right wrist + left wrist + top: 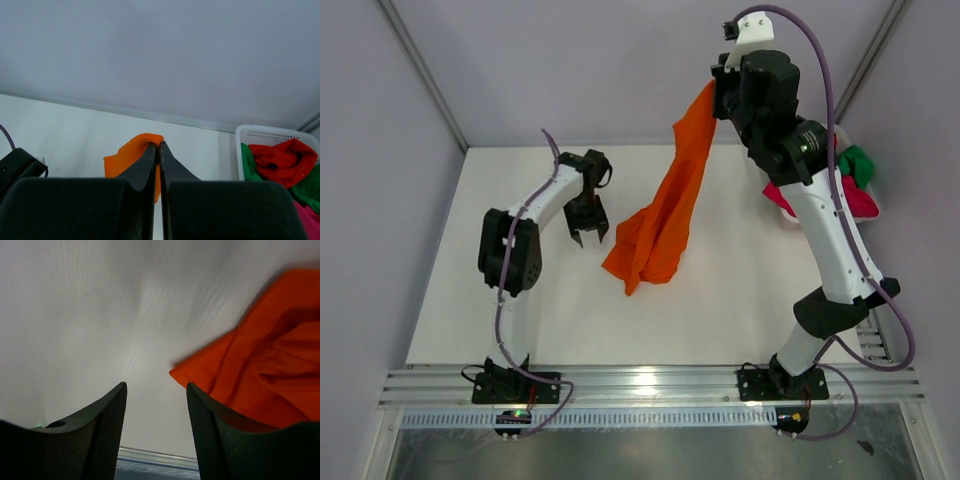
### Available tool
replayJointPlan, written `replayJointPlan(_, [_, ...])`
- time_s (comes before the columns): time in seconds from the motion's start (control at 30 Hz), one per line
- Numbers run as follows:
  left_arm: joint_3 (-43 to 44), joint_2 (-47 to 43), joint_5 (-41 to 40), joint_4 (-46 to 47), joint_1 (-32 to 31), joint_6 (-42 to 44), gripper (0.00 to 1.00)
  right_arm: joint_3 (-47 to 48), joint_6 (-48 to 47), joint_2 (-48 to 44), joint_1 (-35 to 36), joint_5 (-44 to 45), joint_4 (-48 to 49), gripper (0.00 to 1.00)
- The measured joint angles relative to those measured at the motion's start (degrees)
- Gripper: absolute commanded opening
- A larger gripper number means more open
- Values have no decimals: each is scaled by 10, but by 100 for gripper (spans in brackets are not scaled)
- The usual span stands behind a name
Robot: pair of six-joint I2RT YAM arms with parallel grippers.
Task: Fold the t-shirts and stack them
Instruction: Flatten out the tshirt
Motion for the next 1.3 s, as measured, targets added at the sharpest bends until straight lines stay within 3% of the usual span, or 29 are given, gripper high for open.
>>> replayJointPlan(0.27, [-36,-8,92,27,-61,-3,54,-4,-12,0,0,34,1,4])
replayJointPlan(1.17, [-64,44,159,137,-54,-28,53,-50,-7,-14,0,52,5,4])
replayJointPlan(1.3, [-61,59,166,141,-55,-31,44,-53,-7,-16,0,53,5,4])
